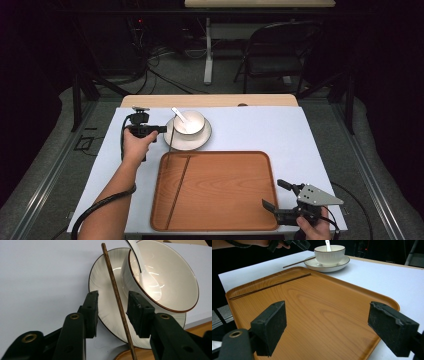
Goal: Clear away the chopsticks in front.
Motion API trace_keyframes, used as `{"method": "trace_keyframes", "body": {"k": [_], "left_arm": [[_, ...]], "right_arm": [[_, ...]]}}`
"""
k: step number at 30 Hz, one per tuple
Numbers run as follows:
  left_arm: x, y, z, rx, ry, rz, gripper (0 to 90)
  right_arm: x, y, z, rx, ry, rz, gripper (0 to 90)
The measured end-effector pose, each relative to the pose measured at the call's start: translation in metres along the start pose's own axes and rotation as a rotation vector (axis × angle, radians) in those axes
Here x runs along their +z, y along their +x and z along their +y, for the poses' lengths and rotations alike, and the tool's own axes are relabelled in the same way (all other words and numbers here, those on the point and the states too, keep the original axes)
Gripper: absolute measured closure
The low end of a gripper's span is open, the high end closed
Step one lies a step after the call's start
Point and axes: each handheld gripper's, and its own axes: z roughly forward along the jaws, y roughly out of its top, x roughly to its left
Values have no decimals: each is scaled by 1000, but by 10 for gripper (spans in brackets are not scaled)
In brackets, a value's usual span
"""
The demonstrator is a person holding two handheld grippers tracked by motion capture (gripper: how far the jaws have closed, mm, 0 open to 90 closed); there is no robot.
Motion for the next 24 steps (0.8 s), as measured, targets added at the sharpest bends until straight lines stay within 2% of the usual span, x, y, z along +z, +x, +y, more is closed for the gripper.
{"method": "trace_keyframes", "body": {"k": [10,19,24], "left_arm": [[16,-1,-6,-37,30,-28,679],[24,-3,-9,-46,58,-40,701],[26,-2,-9,-85,80,-54,741]], "right_arm": [[0,0,0,-1,-1,1,151],[0,0,0,-3,-3,1,151],[0,0,0,-3,-3,1,151]]}}
